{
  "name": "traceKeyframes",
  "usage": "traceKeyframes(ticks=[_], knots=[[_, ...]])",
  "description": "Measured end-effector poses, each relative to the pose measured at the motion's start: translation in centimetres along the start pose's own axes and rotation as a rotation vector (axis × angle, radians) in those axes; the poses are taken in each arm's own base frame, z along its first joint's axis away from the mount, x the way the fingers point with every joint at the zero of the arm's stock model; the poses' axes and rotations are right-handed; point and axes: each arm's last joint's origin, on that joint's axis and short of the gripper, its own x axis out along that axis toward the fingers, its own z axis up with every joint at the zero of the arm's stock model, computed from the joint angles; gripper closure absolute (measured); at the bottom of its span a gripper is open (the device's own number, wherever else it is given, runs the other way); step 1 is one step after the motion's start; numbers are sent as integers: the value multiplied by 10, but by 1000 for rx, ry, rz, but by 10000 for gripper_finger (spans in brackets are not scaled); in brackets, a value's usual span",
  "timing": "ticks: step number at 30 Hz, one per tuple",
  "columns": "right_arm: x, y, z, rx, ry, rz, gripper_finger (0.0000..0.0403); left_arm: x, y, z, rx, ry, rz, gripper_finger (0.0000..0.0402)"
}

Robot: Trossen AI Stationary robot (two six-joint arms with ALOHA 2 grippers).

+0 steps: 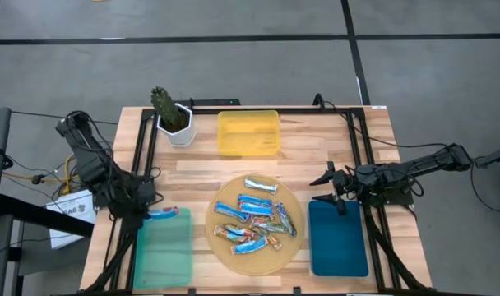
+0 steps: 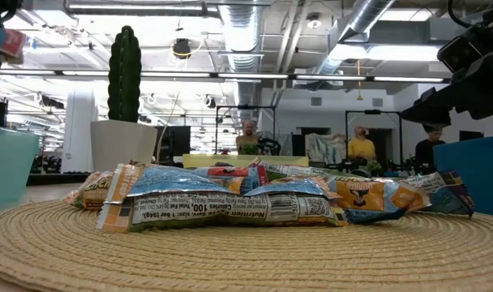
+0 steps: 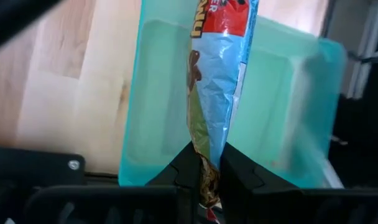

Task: Pick and place Granola Bars by type
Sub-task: Put the red granola bar into the light blue bin

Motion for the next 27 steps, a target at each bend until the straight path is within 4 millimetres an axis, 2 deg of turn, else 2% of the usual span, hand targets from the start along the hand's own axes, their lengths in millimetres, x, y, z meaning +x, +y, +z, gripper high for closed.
traceKeyframes(ticks=[13, 17, 27], knots=[[0, 0, 0, 0, 0, 0, 168, 38, -19, 3, 97, 91, 228, 372], [0, 0, 0, 0, 0, 0, 168, 58, -16, -2, 94, 123, 294, 372], [0, 0, 0, 0, 0, 0, 168, 96, -2, -13, 10, 106, 286, 372]])
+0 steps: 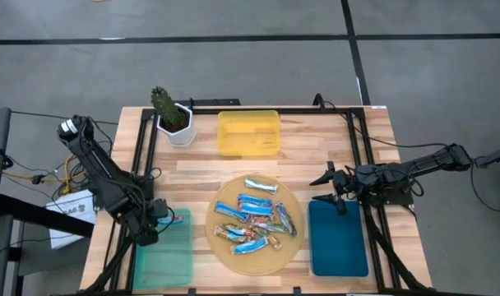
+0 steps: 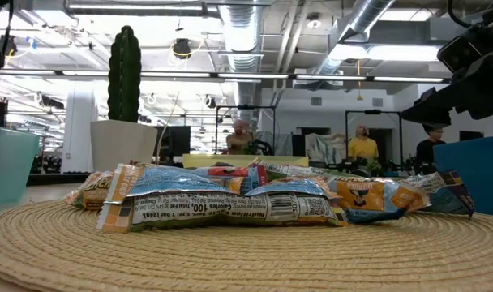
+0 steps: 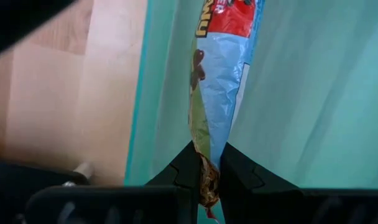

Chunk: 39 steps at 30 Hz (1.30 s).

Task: Pick and place Granola Bars by type
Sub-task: Put the red granola bar into the light blue bin

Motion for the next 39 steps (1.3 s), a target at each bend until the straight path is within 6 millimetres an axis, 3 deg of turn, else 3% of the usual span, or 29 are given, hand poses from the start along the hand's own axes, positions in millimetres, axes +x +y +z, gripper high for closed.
traceKeyframes(ticks=[5, 17, 29, 39], knots=[[0, 0, 0, 0, -1, 0, 168, 9, 2, -2, -3, 11, -14, 372], [0, 0, 0, 0, 0, 0, 168, 8, 1, -2, 0, 29, -29, 371], [0, 0, 0, 0, 0, 0, 168, 8, 1, -2, -6, 29, -35, 294], [0, 0, 0, 0, 0, 0, 168, 8, -2, -2, 34, 34, -71, 285]])
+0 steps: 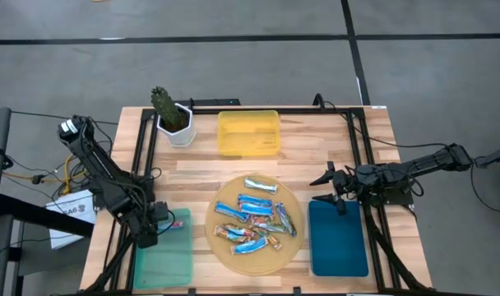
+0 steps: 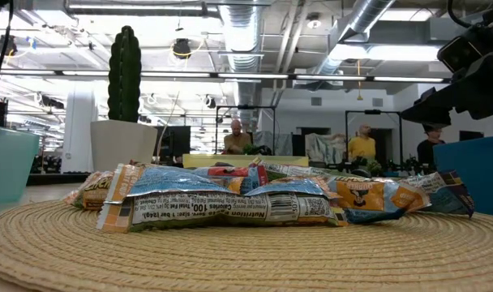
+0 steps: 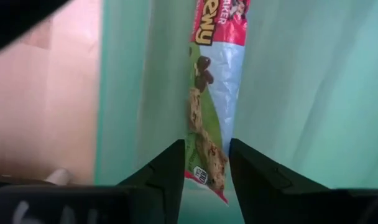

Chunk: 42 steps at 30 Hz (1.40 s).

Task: Pick and place Granola Bars by type
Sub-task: Put the red granola bar into the light blue bin

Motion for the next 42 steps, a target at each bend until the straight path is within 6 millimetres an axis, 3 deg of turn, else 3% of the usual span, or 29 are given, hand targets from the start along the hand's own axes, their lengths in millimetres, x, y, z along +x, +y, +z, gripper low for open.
traceKeyframes(ticks=[11, 19, 32, 42], knots=[[0, 0, 0, 0, 0, 0, 168, -11, -7, 1, 37, -14, -180, 285], [0, 0, 0, 0, -1, 0, 168, -33, -6, 1, 88, -119, -367, 285], [0, 0, 0, 0, -1, 0, 168, -81, -3, 3, 288, -488, -721, 285], [0, 0, 0, 0, 0, 0, 168, -101, -2, 7, 424, -780, -757, 285]])
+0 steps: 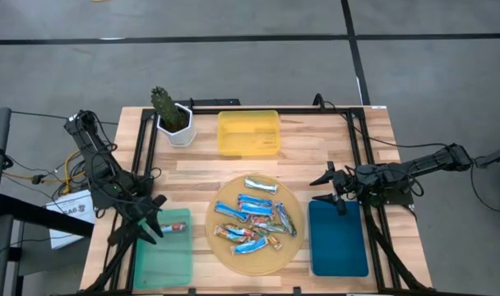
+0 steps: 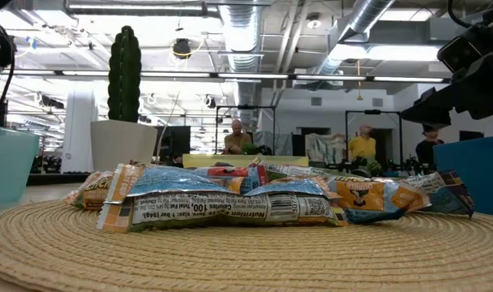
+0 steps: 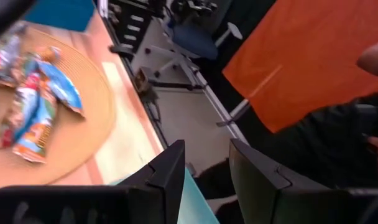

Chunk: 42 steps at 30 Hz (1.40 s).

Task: Pick and place Granola Bars by type
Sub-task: Put the red granola bar into the light blue bin

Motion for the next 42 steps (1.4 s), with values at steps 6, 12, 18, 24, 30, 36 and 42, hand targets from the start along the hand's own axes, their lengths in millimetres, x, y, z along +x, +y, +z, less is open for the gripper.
traceKeyframes(ticks=[6, 12, 18, 24, 30, 36, 42], knots=[[0, 0, 0, 0, 0, 0, 168, 2, 1, -1, 28, -1, 28, 285], [0, 0, 0, 0, 0, 0, 168, 11, 5, -2, 36, 12, 100, 285], [0, 0, 0, 0, 0, 0, 168, 31, 12, 2, 47, -12, 170, 285], [0, 0, 0, 0, 0, 0, 168, 59, 26, 10, 43, -55, 250, 285], [0, 0, 0, 0, 0, 0, 168, 86, 44, 26, 48, -48, 368, 285], [0, 0, 0, 0, 0, 0, 168, 116, 59, 58, 121, -34, 470, 285], [0, 0, 0, 0, 0, 0, 168, 150, 76, 95, 178, -6, 555, 285]])
